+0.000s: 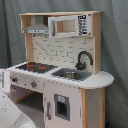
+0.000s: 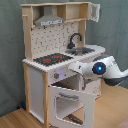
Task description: Play with the kitchen
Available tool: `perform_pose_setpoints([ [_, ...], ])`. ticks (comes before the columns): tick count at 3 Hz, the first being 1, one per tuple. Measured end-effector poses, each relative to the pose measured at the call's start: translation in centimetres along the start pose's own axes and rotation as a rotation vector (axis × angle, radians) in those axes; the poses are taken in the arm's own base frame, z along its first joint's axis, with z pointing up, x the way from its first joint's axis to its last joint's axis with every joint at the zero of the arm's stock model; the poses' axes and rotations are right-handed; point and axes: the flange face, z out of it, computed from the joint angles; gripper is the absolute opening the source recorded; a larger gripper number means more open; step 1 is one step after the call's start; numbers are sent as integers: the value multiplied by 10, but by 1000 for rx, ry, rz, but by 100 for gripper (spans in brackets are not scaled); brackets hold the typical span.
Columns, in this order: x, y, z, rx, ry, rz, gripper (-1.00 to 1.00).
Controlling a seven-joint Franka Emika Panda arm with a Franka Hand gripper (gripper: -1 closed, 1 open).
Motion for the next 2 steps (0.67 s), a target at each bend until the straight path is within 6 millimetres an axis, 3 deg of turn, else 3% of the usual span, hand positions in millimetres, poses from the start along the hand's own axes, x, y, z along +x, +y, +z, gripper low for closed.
perform_pose_setpoints([
  [2,-1,0,-28,-236,-54,-120,100],
])
